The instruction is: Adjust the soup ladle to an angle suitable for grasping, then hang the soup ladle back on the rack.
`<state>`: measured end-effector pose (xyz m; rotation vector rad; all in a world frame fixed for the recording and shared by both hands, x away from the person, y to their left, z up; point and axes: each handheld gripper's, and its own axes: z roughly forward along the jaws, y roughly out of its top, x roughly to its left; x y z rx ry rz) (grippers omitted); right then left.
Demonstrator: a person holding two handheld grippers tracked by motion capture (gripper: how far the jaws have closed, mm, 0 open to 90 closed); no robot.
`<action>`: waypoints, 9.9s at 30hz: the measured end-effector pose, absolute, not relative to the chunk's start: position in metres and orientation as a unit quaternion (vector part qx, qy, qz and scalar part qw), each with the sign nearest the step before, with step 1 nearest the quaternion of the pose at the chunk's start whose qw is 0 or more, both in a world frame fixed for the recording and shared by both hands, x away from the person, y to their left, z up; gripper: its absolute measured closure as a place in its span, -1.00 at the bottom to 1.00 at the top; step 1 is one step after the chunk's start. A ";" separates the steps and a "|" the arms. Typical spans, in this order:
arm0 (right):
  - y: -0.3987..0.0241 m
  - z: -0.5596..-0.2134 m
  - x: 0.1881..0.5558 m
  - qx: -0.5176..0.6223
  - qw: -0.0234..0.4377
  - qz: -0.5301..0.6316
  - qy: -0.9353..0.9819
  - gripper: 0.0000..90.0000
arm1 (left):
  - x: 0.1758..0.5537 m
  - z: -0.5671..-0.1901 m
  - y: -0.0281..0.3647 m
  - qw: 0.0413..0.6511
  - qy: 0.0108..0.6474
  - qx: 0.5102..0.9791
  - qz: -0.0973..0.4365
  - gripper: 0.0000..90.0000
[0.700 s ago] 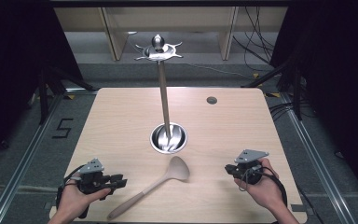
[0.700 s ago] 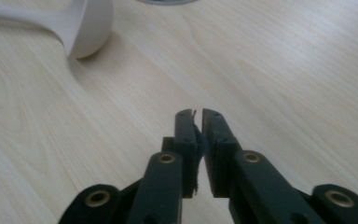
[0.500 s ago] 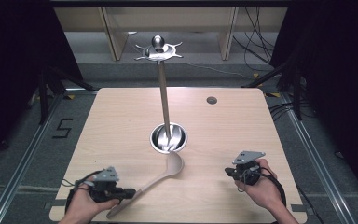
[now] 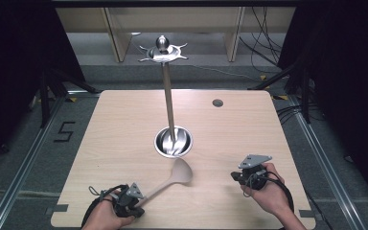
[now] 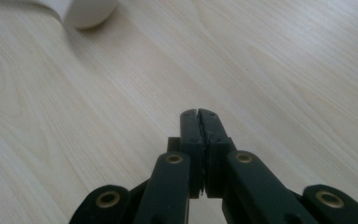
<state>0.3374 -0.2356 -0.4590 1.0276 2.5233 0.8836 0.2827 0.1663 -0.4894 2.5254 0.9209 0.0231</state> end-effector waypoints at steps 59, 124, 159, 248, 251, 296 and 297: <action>-0.244 -0.463 0.337 0.377 0.121 0.324 0.859 0.62 | 0.386 -0.477 0.238 0.324 0.609 0.721 0.066 0.10; -0.254 -0.463 0.343 0.409 0.123 0.334 0.840 0.27 | 0.431 -0.488 0.212 0.262 0.731 0.626 0.074 -0.39; -0.253 -0.459 0.339 0.416 0.107 0.335 0.839 0.27 | 0.465 -0.490 0.233 0.243 0.744 0.623 0.006 0.76; -0.252 -0.470 0.338 0.422 0.080 0.316 0.846 0.21 | 0.439 -0.481 0.196 0.115 0.610 0.782 0.050 0.63; -0.253 -0.468 0.339 0.420 0.075 0.312 0.849 0.21 | 0.434 -0.482 0.202 0.142 0.604 0.783 0.051 0.64; -0.254 -0.467 0.340 0.400 0.109 0.336 0.846 0.20 | 0.331 -0.416 0.263 0.479 0.400 0.772 0.120 0.64; -0.253 -0.467 0.338 0.410 0.106 0.335 0.842 0.20 | 0.330 -0.415 0.264 0.478 0.400 0.773 0.121 0.64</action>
